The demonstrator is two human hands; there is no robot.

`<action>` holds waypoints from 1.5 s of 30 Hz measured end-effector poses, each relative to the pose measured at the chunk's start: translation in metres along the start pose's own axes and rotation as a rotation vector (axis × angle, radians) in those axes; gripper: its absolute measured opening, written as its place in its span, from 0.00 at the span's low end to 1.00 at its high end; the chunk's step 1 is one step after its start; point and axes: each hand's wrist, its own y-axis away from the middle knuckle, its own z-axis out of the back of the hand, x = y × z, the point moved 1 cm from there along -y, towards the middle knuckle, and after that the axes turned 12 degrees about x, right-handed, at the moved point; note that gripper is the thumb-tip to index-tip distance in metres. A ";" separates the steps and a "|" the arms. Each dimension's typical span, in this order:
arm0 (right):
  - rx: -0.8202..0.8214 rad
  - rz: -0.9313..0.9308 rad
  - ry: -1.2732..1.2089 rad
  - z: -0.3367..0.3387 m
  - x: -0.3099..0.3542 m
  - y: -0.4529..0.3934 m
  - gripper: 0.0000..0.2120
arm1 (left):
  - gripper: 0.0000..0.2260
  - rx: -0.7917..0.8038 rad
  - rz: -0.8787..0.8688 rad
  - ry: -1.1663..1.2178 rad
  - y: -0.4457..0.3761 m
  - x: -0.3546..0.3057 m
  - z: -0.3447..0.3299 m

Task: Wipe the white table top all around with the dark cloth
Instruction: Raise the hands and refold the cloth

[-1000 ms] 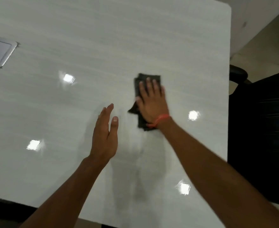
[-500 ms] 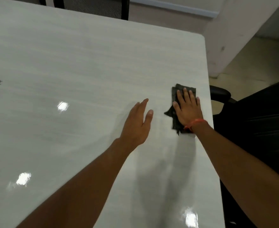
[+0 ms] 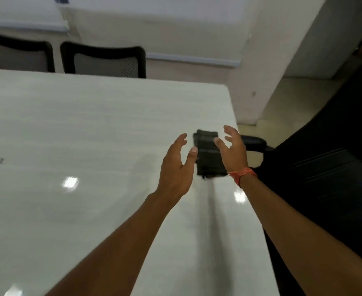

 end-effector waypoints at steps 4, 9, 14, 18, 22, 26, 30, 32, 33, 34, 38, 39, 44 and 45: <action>-0.166 0.120 -0.153 0.069 0.103 0.043 0.18 | 0.19 0.015 -0.178 0.096 0.018 -0.089 0.009; -0.304 0.314 -0.142 0.161 0.227 0.118 0.16 | 0.13 0.048 -0.458 0.168 0.056 -0.226 0.019; -0.421 0.483 -0.096 0.254 0.316 0.197 0.18 | 0.13 0.097 -0.686 0.215 0.097 -0.353 0.002; -0.511 0.611 -0.084 0.320 0.352 0.242 0.20 | 0.18 0.121 -0.811 0.258 0.131 -0.415 -0.034; -0.574 0.663 -0.056 0.376 0.354 0.268 0.21 | 0.18 0.139 -0.890 0.272 0.153 -0.450 -0.082; -0.598 0.700 -0.047 0.444 0.332 0.273 0.21 | 0.16 0.122 -0.923 0.257 0.149 -0.481 -0.146; -0.572 0.697 -0.073 0.497 0.309 0.260 0.21 | 0.17 0.073 -0.915 0.266 0.128 -0.501 -0.199; -0.548 0.692 -0.097 0.526 0.294 0.245 0.22 | 0.17 0.044 -0.904 0.280 0.113 -0.508 -0.228; -0.535 0.692 -0.115 0.538 0.288 0.236 0.22 | 0.18 0.031 -0.892 0.284 0.105 -0.510 -0.240; -0.517 0.694 -0.134 0.549 0.282 0.226 0.22 | 0.18 0.016 -0.878 0.280 0.097 -0.512 -0.250; -0.442 0.703 -0.181 0.577 0.262 0.179 0.21 | 0.19 -0.046 -0.845 0.236 0.062 -0.520 -0.279; -0.428 0.710 -0.198 0.582 0.258 0.166 0.21 | 0.19 -0.063 -0.840 0.228 0.052 -0.523 -0.284; -0.380 0.752 -0.223 0.601 0.245 0.102 0.21 | 0.18 -0.137 -0.851 0.191 -0.001 -0.535 -0.308; -0.370 0.755 -0.227 0.605 0.241 0.092 0.22 | 0.17 -0.146 -0.851 0.193 -0.013 -0.536 -0.314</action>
